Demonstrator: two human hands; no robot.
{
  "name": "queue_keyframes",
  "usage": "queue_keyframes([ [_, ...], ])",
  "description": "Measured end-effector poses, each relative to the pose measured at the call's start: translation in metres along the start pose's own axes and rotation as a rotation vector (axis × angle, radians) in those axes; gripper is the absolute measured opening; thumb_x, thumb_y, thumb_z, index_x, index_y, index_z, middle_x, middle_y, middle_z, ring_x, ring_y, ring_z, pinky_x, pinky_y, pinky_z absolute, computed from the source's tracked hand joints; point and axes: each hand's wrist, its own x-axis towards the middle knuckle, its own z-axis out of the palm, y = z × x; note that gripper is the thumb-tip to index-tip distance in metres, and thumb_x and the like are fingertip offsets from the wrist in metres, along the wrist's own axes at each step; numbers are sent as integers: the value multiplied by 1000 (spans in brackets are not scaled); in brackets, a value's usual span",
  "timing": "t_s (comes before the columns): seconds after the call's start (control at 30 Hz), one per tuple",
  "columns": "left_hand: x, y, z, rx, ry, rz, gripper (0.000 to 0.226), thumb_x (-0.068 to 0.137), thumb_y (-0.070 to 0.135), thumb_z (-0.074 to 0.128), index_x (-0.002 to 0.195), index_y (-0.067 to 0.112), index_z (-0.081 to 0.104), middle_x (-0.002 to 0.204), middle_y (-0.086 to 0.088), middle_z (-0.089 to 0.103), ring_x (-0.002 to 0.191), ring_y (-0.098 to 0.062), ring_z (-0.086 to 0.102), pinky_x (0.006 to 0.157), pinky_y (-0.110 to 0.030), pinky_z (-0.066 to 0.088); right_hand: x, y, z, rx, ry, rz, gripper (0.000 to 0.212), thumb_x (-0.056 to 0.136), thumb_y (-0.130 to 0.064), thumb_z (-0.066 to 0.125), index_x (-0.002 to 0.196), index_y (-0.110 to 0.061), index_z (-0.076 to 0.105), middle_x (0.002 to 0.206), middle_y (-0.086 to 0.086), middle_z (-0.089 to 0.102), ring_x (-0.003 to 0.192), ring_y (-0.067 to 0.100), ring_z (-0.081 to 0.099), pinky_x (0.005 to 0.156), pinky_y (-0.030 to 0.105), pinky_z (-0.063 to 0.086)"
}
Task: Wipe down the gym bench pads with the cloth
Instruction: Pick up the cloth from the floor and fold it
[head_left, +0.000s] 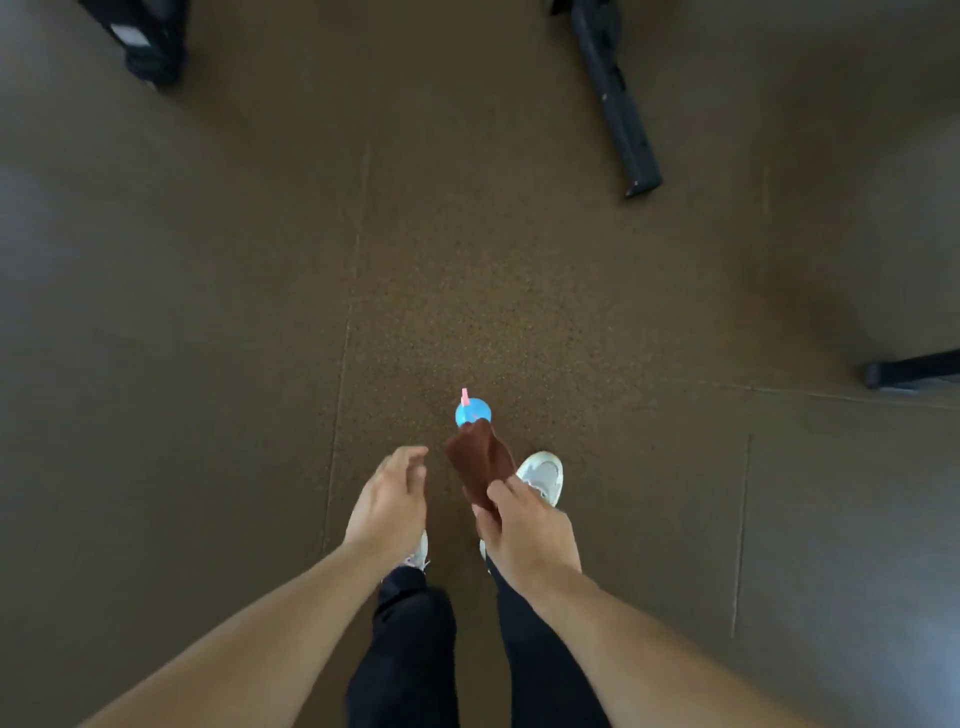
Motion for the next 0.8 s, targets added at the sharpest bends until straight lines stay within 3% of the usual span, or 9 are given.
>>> queue_keyframes([
  [0.1, -59, 45, -32, -19, -48, 58, 46, 100, 57, 43, 127, 24, 60, 123, 7, 62, 115, -12, 58, 93, -29, 44, -82, -21, -26, -35, 229, -92, 14, 94, -38, 65, 90, -26, 60, 85, -11, 58, 73, 12, 62, 59, 27, 48],
  [0.2, -99, 57, -45, 311, -199, 207, 61, 86, 78, 42, 92, 23, 68, 93, 5, 69, 92, -14, 64, 86, -36, 53, -134, -32, -40, 11, 356, -128, 12, 95, -37, 60, 90, -27, 57, 87, -10, 57, 75, 14, 61, 61, 30, 52],
  [0.27, -129, 62, -50, 498, -206, 417, 52, 92, 67, 47, 88, 20, 69, 94, 4, 64, 98, -16, 58, 92, -37, 49, -170, -36, -49, 53, 426, -87, 16, 97, -38, 53, 95, -25, 60, 92, -8, 60, 81, 16, 61, 67, 32, 55],
  [0.33, -157, 68, -49, 449, -299, 579, 38, 99, 48, 51, 86, 16, 66, 93, 5, 61, 97, -14, 56, 90, -37, 47, -208, -41, -51, 126, 459, 38, 17, 96, -36, 56, 102, -24, 65, 99, -9, 62, 91, 16, 59, 75, 33, 54],
  [0.43, -204, 82, -36, 302, -449, 642, 27, 101, 34, 54, 79, 20, 61, 82, 8, 63, 78, -6, 59, 80, -34, 48, -258, -50, -52, 734, 328, 389, 17, 93, -32, 71, 109, -26, 70, 107, -14, 70, 105, 11, 63, 94, 30, 52],
  [0.5, -233, 90, -22, 221, -549, 631, 19, 100, 35, 56, 89, 24, 67, 90, 13, 71, 87, -2, 65, 89, -34, 52, -291, -54, -60, 1275, 365, 533, 15, 96, -27, 72, 111, -24, 71, 107, -5, 77, 107, 16, 71, 97, 28, 54],
  [0.57, -259, 100, -6, 154, -632, 648, 30, 95, 44, 57, 107, 21, 71, 104, 10, 76, 103, -7, 69, 101, -40, 51, -326, -51, -70, 1552, 487, 640, 16, 103, -34, 62, 112, -24, 71, 110, -3, 77, 106, 11, 70, 95, 25, 51],
  [0.67, -301, 121, 23, 165, -765, 674, 54, 88, 51, 58, 131, 19, 66, 120, 6, 73, 116, -11, 66, 109, -44, 47, -377, -34, -73, 1850, 611, 692, 41, 104, -56, 47, 117, -26, 73, 110, -8, 79, 110, 10, 69, 96, 28, 47],
  [0.8, -358, 137, 82, 171, -1000, 590, 39, 99, 36, 59, 135, 24, 61, 127, 5, 71, 119, -15, 66, 99, -36, 53, -441, 0, -55, 2192, 638, 601, 81, 96, -78, 33, 130, -17, 74, 131, 11, 71, 129, 28, 63, 116, 45, 38],
])
